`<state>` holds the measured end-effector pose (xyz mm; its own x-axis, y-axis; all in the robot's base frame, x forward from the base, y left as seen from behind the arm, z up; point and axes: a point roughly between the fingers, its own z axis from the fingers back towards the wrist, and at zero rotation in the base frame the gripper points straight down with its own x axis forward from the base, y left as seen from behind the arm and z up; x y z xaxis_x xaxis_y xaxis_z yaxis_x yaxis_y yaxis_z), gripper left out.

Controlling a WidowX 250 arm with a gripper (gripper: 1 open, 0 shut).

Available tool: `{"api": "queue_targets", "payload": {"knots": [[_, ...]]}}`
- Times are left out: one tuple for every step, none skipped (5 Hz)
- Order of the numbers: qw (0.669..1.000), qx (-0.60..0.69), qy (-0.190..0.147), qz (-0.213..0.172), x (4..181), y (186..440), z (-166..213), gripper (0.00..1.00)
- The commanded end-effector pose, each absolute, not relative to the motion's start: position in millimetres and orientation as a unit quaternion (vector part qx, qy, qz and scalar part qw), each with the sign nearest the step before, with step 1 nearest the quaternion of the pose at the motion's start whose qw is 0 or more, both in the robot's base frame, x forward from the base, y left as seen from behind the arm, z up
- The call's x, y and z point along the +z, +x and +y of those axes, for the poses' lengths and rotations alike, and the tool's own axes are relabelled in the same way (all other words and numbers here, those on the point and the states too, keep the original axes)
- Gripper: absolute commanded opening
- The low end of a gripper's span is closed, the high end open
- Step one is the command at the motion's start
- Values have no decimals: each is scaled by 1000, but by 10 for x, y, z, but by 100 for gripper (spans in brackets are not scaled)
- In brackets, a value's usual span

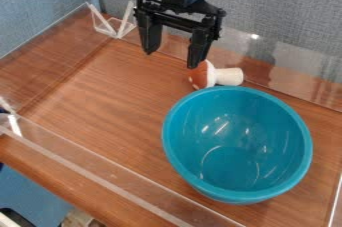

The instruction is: Put the mushroom in the blue bowl

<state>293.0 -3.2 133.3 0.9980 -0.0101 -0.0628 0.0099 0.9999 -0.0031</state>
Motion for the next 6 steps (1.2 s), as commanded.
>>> {"api": "queue_targets", "payload": {"knots": [[999, -36, 3, 36, 1262, 3091, -25, 100], [995, -93, 7, 44, 1151, 3301, -103, 100], [991, -126, 14, 46, 1049, 3473, -156, 100], [988, -148, 18, 45, 957, 3602, -174, 100], [986, -160, 20, 48, 849, 3707, -174, 100], [984, -170, 23, 51, 745, 3783, -172, 100]]}}
